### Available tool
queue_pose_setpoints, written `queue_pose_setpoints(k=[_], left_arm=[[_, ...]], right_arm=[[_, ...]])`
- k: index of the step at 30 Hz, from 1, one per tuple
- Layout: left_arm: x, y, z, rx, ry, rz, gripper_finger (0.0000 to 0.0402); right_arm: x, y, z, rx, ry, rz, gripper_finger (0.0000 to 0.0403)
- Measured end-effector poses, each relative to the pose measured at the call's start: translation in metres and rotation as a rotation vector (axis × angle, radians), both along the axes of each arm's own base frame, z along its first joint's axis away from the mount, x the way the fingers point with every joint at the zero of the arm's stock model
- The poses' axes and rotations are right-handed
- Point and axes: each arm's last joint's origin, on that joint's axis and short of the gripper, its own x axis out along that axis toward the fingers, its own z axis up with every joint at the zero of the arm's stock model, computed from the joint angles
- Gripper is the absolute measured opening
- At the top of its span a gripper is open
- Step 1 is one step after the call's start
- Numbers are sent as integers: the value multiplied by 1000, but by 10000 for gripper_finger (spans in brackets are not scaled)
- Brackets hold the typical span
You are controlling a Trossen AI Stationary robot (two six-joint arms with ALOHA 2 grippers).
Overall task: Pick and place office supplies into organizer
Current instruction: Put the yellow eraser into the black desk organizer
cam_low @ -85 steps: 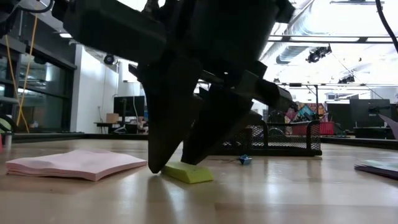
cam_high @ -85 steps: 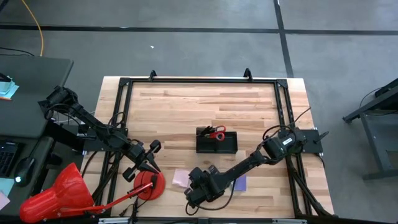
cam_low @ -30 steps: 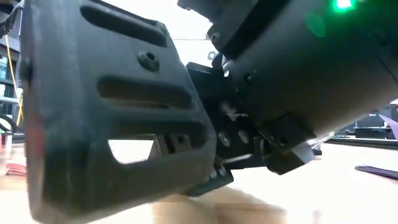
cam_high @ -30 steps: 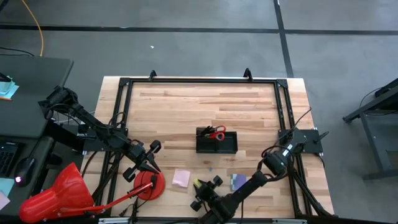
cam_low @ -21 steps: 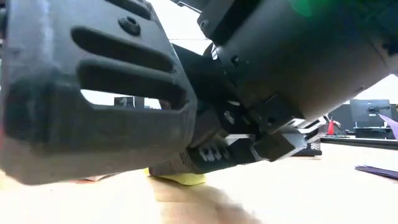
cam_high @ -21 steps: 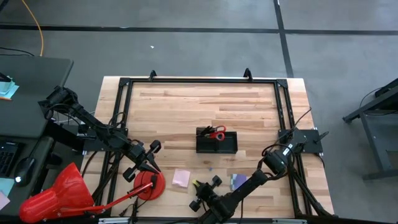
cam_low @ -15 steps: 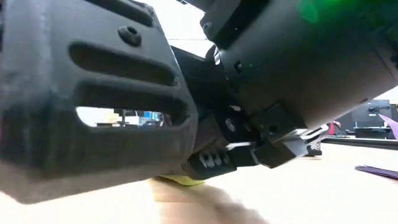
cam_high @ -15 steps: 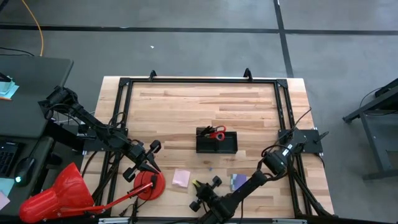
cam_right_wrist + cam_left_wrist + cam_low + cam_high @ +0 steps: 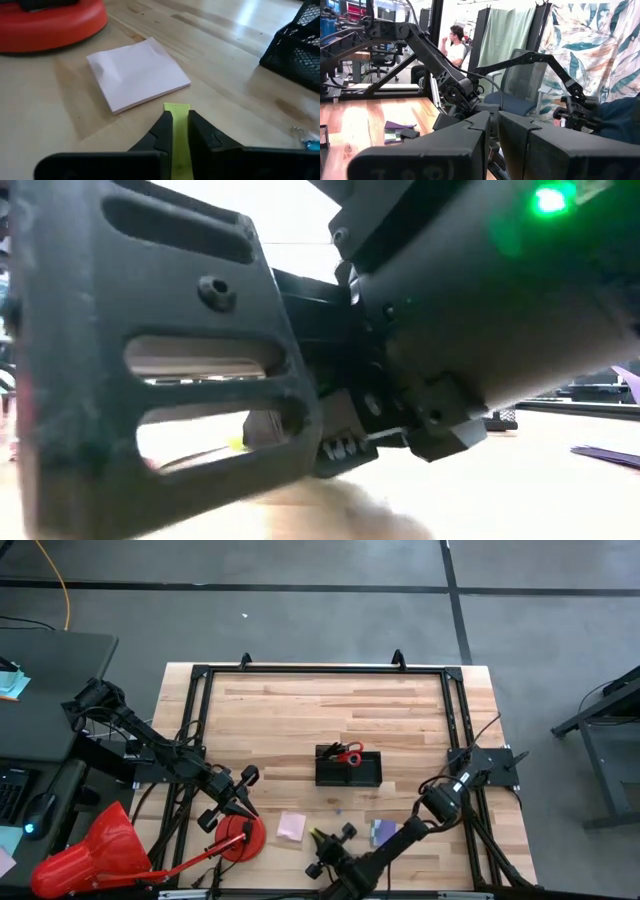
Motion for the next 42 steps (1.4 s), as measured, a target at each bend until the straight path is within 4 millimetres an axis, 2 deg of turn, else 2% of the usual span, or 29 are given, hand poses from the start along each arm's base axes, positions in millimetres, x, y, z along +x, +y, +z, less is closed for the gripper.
queue_pose_setpoints(k=[5,8,13,16,18,21,28,32,36,42], left_arm=[[0,0,0,0,1,0,28],[0,0,0,1,2,0,28],[0,0,0,2,3,0,28],[0,0,0,2,3,0,28],[0,0,0,2,3,0,28],[0,0,0,1,3,0,28],[0,0,0,3,4,0,28],[0,0,-1,3,5,0,28],[0,0,-1,3,5,0,28],[0,0,-1,3,6,0,28]], right_arm=[[4,-4,11,-23,2,4,1],[4,-4,19,-29,-4,9,5],[3,-3,22,-15,21,22,3],[1,-10,20,41,46,-21,3],[2,-16,19,89,59,-50,20],[4,-18,19,52,60,-46,59],[4,-14,19,108,-15,-69,171],[5,-16,16,126,-23,-74,216],[6,-17,12,140,-14,-76,235],[7,-18,-7,99,-16,-84,230]])
